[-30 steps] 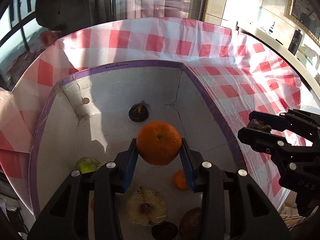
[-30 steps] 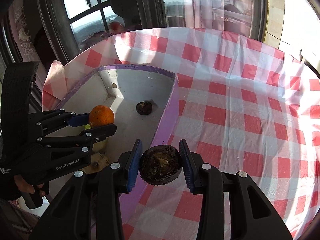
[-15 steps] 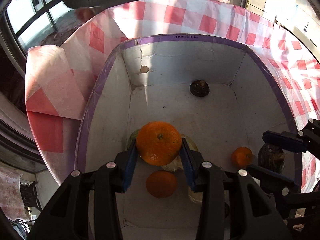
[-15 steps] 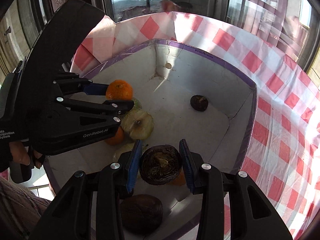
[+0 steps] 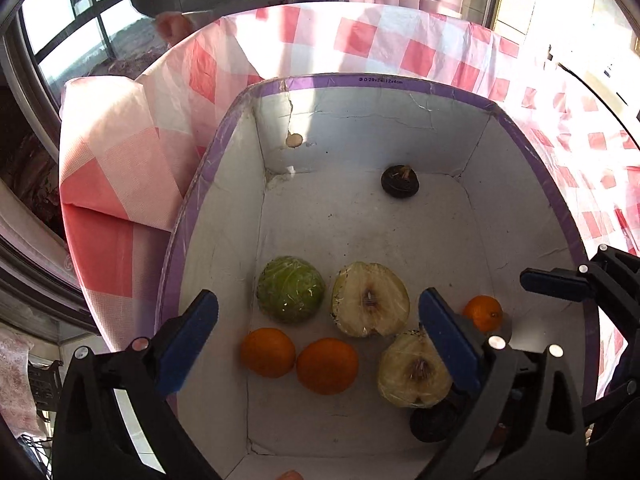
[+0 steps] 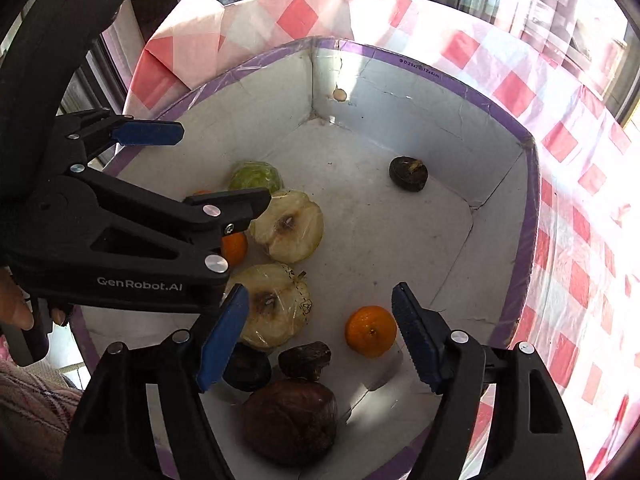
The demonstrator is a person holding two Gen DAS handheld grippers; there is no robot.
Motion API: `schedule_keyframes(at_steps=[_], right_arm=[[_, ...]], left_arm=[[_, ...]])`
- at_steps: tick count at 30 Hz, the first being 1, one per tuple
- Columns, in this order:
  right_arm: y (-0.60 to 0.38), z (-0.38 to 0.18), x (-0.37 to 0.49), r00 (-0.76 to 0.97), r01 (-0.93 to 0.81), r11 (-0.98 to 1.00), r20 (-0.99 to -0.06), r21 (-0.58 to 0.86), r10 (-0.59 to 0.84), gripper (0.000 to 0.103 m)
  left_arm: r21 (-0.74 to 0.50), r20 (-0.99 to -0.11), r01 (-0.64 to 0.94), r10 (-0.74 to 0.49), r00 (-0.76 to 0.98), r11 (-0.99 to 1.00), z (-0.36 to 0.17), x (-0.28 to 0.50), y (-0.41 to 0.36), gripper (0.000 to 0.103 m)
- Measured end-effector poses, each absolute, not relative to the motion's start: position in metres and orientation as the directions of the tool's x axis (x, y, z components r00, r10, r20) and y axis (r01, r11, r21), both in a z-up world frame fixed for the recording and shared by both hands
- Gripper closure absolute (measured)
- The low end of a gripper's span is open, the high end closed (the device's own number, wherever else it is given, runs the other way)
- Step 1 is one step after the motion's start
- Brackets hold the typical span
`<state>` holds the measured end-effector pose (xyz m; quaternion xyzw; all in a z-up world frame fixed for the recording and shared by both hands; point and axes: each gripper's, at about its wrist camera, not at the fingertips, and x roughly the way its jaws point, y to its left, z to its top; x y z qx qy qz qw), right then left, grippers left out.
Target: Organize fruits
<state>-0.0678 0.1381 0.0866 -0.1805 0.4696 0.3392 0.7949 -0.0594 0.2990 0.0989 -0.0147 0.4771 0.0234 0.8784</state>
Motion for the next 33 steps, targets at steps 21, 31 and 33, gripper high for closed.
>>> schedule_keyframes(at_steps=[21, 31, 33], right_arm=[[0.132, 0.090, -0.077, 0.277, -0.694, 0.714, -0.880, 0.094, 0.385, 0.017], [0.133, 0.086, -0.076, 0.277, -0.691, 0.718, -0.888, 0.081, 0.368, 0.017], [0.134, 0.085, -0.075, 0.278, -0.692, 0.718, -0.889, 0.078, 0.364, 0.017]], left_arm=[[0.027, -0.904, -0.112, 0.072, 0.421, 0.993, 0.092, -0.061, 0.290, 0.002], [0.021, -0.911, -0.102, 0.061, 0.409, 0.995, 0.086, -0.061, 0.292, 0.002], [0.019, -0.911, -0.101, 0.059, 0.408, 0.995, 0.085, -0.060, 0.292, 0.002]])
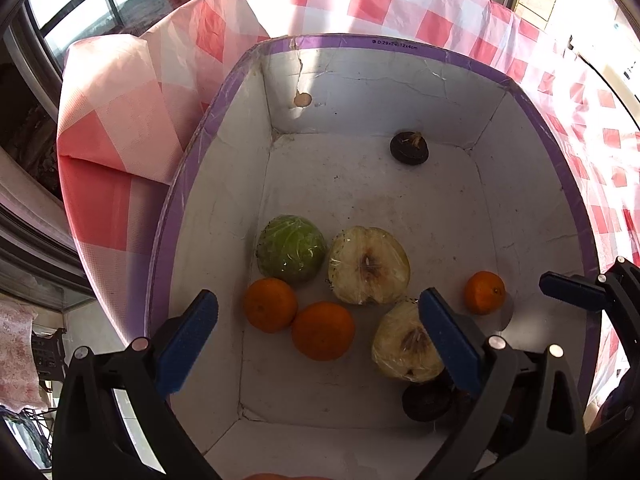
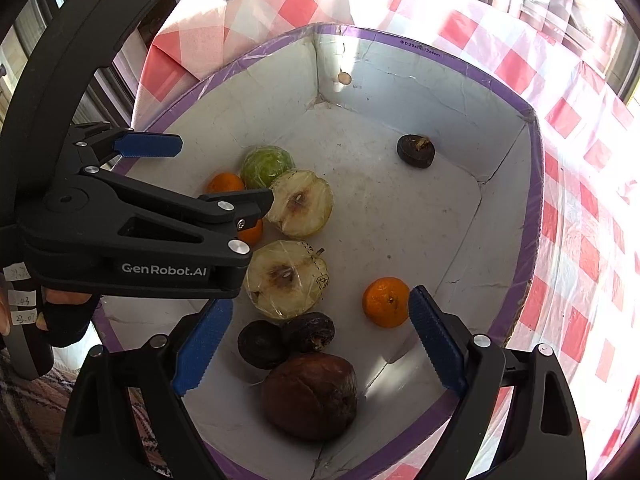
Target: Organize fruits
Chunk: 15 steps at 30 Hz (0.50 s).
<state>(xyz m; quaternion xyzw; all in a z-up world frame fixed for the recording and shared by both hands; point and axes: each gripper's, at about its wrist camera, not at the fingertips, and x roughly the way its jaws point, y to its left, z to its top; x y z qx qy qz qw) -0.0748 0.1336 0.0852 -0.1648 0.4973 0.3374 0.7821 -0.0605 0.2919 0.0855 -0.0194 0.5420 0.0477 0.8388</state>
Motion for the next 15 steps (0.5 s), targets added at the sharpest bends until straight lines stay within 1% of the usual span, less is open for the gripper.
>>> schedule_keyframes(at_steps=[15], right_arm=[[0.1372, 0.0831, -0.0755, 0.285, -0.691, 0.720, -0.893, 0.061, 0.349, 0.017]], left_arm=[[0.000, -0.915, -0.106, 0.043, 0.400, 0.994, 0.0839, -0.0613, 0.2945, 0.002]])
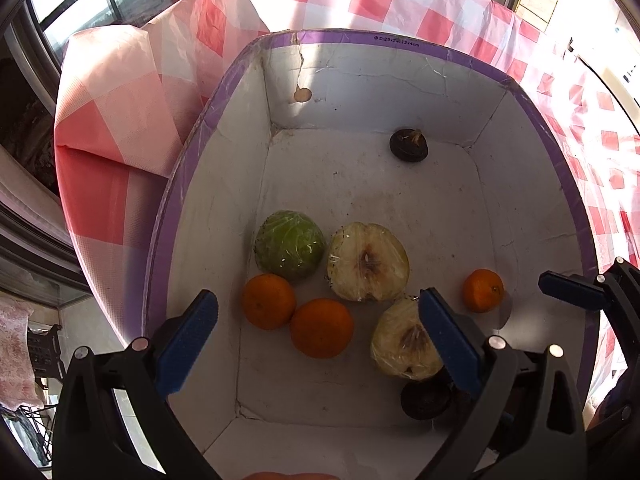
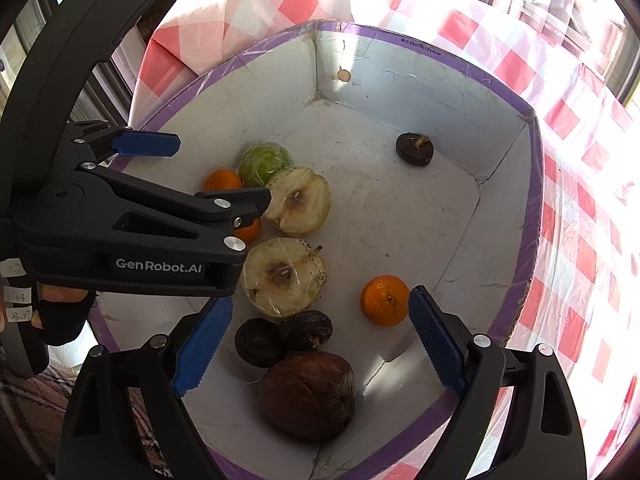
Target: Organize fruits
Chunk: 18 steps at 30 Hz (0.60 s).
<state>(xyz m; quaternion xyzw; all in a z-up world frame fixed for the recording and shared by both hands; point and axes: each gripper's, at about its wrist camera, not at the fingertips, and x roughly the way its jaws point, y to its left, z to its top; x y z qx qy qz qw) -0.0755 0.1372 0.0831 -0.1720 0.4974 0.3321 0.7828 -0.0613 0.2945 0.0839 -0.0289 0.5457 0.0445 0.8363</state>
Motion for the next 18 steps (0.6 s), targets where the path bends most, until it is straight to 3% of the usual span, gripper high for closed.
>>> schedule_keyframes(at_steps=[18], right_arm=[[0.1371, 0.0832, -0.0772, 0.286, -0.694, 0.718, -0.897, 0.050, 0.339, 0.017]], left_arm=[[-0.008, -0.918, -0.107, 0.035, 0.396, 0.994, 0.0814, -0.0615, 0.2972, 0.002]])
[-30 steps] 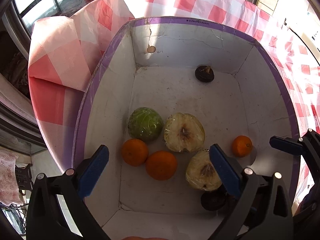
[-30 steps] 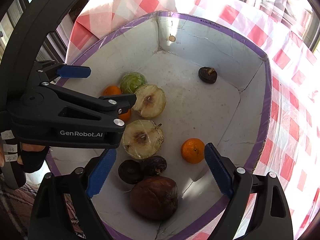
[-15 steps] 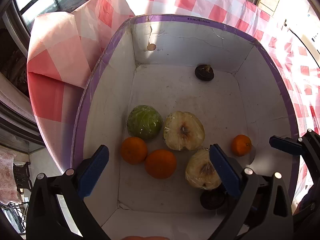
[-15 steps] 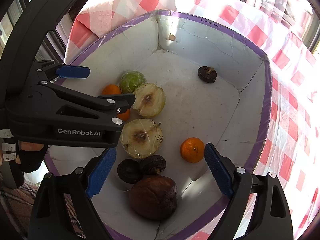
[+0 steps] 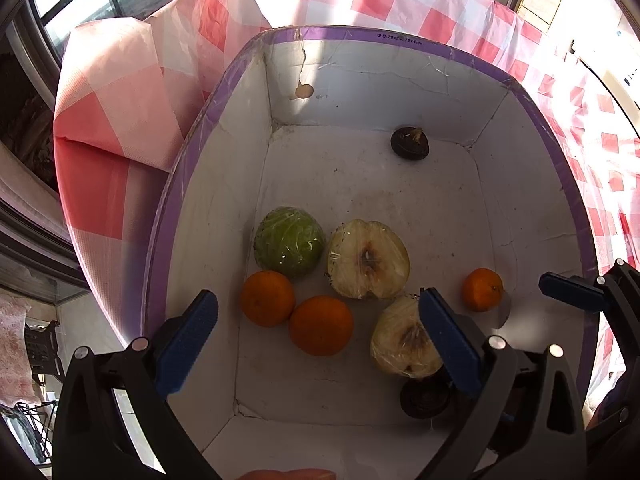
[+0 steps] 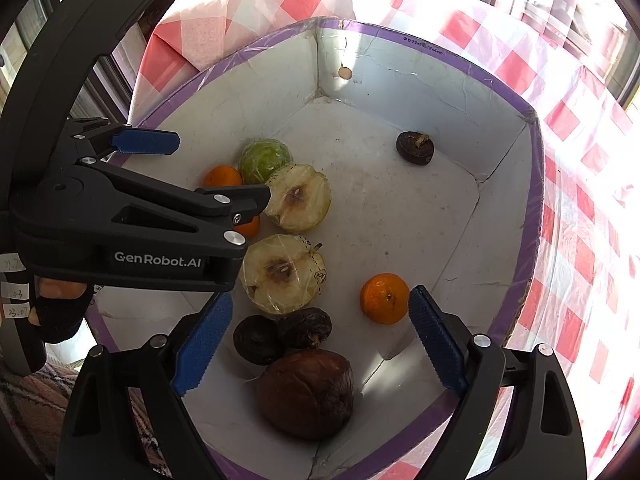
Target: Organize fruits
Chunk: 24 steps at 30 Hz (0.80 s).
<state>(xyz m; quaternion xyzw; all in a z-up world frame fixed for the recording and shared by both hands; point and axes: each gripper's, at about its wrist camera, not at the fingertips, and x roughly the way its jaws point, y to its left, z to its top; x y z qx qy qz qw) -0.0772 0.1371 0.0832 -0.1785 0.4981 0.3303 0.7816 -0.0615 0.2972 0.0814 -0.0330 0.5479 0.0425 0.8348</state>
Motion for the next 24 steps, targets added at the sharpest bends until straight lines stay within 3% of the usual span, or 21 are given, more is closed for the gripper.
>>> schedule_keyframes(at_steps=[24], right_arm=[[0.1382, 0.0848, -0.0817, 0.295, -0.708, 0.706, -0.899, 0.021, 0.322, 0.017]], left_arm=[[0.013, -0.917, -0.132, 0.065, 0.394, 0.991, 0.0819, -0.0629, 0.2990, 0.002]])
